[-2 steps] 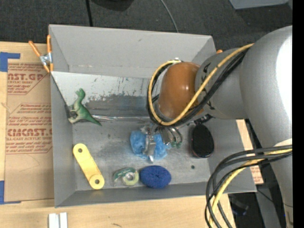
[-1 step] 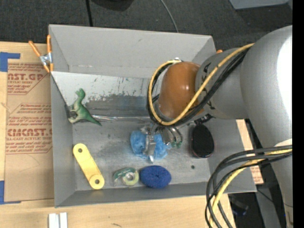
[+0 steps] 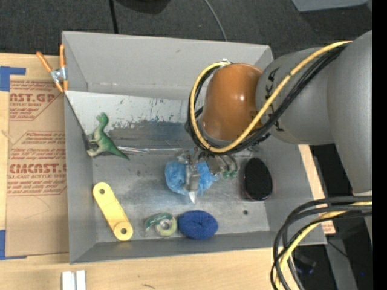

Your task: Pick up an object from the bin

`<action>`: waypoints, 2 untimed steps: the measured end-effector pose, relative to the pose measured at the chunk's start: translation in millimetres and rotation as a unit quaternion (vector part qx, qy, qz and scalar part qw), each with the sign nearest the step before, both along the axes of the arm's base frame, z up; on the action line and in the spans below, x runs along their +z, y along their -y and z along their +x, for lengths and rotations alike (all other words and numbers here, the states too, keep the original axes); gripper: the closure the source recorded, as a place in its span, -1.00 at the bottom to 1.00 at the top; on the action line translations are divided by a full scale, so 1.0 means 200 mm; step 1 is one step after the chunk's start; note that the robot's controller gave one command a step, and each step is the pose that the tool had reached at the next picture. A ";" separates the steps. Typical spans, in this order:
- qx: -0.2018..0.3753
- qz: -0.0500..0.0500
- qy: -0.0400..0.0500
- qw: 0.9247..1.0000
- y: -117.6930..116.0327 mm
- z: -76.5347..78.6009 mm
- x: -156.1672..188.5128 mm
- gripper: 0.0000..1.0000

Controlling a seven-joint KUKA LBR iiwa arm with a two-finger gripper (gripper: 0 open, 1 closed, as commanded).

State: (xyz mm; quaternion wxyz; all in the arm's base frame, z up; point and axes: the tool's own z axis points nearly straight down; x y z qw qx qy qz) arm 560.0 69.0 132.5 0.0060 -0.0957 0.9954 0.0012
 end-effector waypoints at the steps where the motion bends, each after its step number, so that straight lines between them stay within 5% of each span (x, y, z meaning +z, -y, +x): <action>1: 0.000 0.000 0.000 1.000 0.00 0.00 0.00 1.00; 2: 0.011 0.000 0.002 1.000 -0.03 0.04 0.69 1.00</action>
Offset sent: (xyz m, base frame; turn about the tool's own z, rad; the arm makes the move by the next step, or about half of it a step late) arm 0.0065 0.0060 0.1366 -0.0222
